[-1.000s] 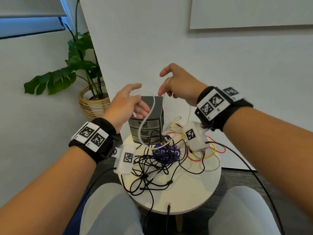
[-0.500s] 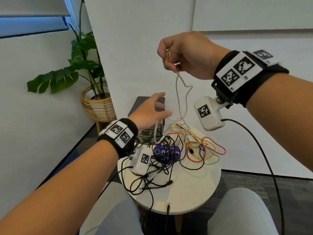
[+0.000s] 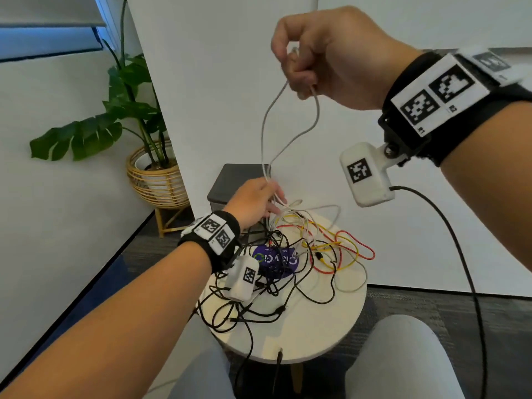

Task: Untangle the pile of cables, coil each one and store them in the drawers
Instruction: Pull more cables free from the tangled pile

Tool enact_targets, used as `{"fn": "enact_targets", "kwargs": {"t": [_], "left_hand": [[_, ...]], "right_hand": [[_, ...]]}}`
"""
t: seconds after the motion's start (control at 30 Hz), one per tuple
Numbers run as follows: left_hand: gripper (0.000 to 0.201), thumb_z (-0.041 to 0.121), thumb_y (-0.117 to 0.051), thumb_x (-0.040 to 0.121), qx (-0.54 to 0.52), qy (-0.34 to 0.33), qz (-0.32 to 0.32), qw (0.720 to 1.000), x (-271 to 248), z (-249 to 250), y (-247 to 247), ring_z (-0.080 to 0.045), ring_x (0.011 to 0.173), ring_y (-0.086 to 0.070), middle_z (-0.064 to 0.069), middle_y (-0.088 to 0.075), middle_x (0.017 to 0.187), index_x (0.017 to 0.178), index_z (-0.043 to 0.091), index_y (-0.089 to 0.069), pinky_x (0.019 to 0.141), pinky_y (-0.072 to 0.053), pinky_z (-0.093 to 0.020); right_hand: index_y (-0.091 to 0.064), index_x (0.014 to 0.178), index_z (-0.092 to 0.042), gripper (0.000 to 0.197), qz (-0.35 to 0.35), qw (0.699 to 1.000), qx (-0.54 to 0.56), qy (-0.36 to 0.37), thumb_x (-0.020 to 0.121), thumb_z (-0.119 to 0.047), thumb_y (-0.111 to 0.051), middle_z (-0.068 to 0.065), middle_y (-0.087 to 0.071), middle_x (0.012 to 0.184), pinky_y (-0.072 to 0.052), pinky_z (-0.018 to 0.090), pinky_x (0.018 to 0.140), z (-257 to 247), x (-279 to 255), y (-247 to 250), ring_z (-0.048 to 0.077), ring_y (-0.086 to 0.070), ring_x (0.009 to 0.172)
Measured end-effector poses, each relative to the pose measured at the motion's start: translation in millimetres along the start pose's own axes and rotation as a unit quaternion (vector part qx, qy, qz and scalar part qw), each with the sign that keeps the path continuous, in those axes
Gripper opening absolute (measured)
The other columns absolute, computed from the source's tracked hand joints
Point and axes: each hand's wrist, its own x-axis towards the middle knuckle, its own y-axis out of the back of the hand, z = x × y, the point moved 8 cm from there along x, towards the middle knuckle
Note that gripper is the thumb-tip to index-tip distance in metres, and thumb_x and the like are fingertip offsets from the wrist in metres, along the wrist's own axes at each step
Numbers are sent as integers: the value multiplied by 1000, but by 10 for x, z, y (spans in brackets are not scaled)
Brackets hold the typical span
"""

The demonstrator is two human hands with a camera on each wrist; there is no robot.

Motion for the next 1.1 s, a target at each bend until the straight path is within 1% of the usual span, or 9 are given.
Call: {"fn": "enact_targets", "kwargs": {"t": [0.2,0.37,0.47,0.6,0.67,0.73,0.83,0.93,1.1], "left_hand": [[36,25,-36,110,12,-51,144,988,-67,92,626,-6,50,-53,2,-73,69,100,9,-68,51,-42,-16],[29,26,-42,109,2,-92,158,983,-58,142,832,-6,50,-45,1,-70,72,109,17,-69,51,-37,-21],[32,26,-41,110,46,-114,125,985,-58,224,759,0,48,-42,5,-54,66,111,16,-71,52,-35,-16],[34,27,-42,110,81,-119,41,989,-46,348,450,-3,46,-36,4,-47,64,109,15,-73,48,-30,-17],[33,28,-43,110,98,-131,3,987,-68,453,287,-2,47,-37,6,-48,63,100,18,-72,49,-31,-18],[34,25,-44,110,106,-144,-16,984,-93,531,195,2,47,-42,11,-47,59,82,20,-65,54,-33,-17],[30,21,-47,109,110,-143,-14,983,-89,488,223,1,49,-41,11,-48,60,85,19,-66,55,-33,-20],[24,20,-49,108,80,-112,8,990,-50,294,338,-3,54,-45,6,-56,68,114,17,-72,53,-37,-14],[22,21,-54,105,79,-87,24,993,10,120,356,-6,91,-67,5,-73,88,120,22,-70,75,-44,-4]], "right_hand": [[-54,117,-26,41,96,976,-183,-68,86,0,-45,4,-62,77,-44,34,67,602,-44,446,19,-56,72],[-49,118,-28,43,63,935,-278,-211,89,3,-55,20,-72,96,-48,39,66,1485,-251,652,29,-63,82],[-43,127,-27,47,21,895,-346,-279,91,-6,-65,18,-66,117,-50,42,80,1811,-426,626,34,-62,99],[-31,151,-32,82,-4,951,-274,-139,85,-26,-80,7,-39,152,-38,36,105,1528,-407,121,24,-43,136],[-20,157,-30,97,-71,953,-282,-85,83,-31,-82,2,-33,159,-30,30,109,1455,-382,-249,17,-34,144],[-29,153,-26,82,-104,947,-294,-82,88,-28,-78,3,-48,149,-35,28,103,1562,-348,-454,19,-45,137],[-62,112,-17,13,-68,966,-228,-98,100,-19,-61,1,-70,86,-53,43,85,1760,-313,-392,25,-70,89],[-69,100,-6,26,-23,985,-95,-145,106,-18,-48,-5,-45,56,-56,38,63,1959,-342,-222,14,-49,51],[-65,92,-13,30,105,975,-71,-184,107,-23,-41,-3,-33,60,-38,26,48,2148,-289,70,13,-30,49]]}}
